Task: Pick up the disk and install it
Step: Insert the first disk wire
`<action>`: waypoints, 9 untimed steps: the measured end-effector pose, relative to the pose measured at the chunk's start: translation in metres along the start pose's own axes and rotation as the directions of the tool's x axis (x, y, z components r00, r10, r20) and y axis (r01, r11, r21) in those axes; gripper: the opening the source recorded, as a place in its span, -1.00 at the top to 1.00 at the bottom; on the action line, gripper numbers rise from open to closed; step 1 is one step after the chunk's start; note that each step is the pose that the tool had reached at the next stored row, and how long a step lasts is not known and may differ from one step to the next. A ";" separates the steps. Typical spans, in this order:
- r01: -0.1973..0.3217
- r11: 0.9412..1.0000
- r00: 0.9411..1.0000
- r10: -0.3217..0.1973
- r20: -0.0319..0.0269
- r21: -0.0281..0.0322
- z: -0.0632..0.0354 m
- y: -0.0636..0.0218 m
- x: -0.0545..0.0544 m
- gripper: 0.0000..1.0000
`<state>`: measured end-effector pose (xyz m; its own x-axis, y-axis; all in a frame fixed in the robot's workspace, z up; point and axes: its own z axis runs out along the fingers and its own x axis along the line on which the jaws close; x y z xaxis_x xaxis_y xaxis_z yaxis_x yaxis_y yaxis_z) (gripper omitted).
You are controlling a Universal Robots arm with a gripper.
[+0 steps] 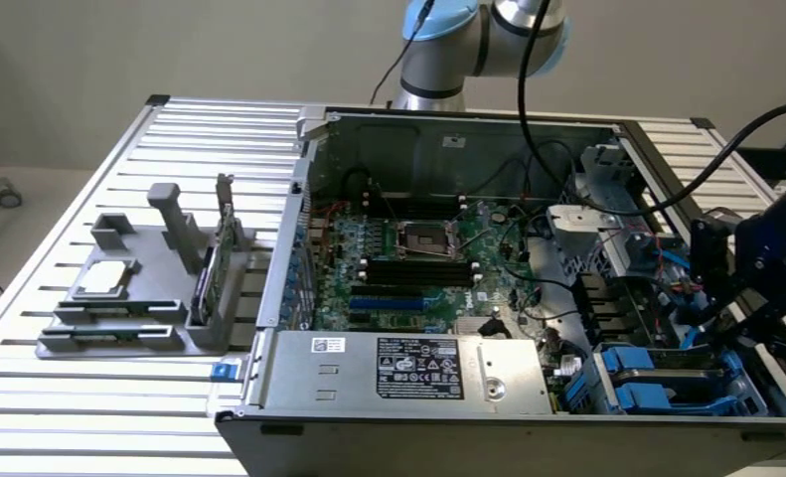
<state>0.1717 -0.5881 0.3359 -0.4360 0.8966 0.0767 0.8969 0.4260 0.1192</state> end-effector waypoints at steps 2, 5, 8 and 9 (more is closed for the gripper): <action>0.000 1.000 1.000 0.000 0.001 0.000 0.0001 0.0002 0.000 0.44; 0.000 1.000 1.000 0.000 0.001 0.001 0.0000 0.0001 0.000 0.44; 0.013 1.000 1.000 -0.013 -0.001 0.002 0.0000 -0.0012 0.001 0.44; 0.022 1.000 1.000 -0.022 -0.002 0.002 -0.0001 -0.0015 0.001 0.44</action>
<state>0.1700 -0.5880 0.3359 -0.4561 0.8867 0.0759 0.8871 0.4461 0.1185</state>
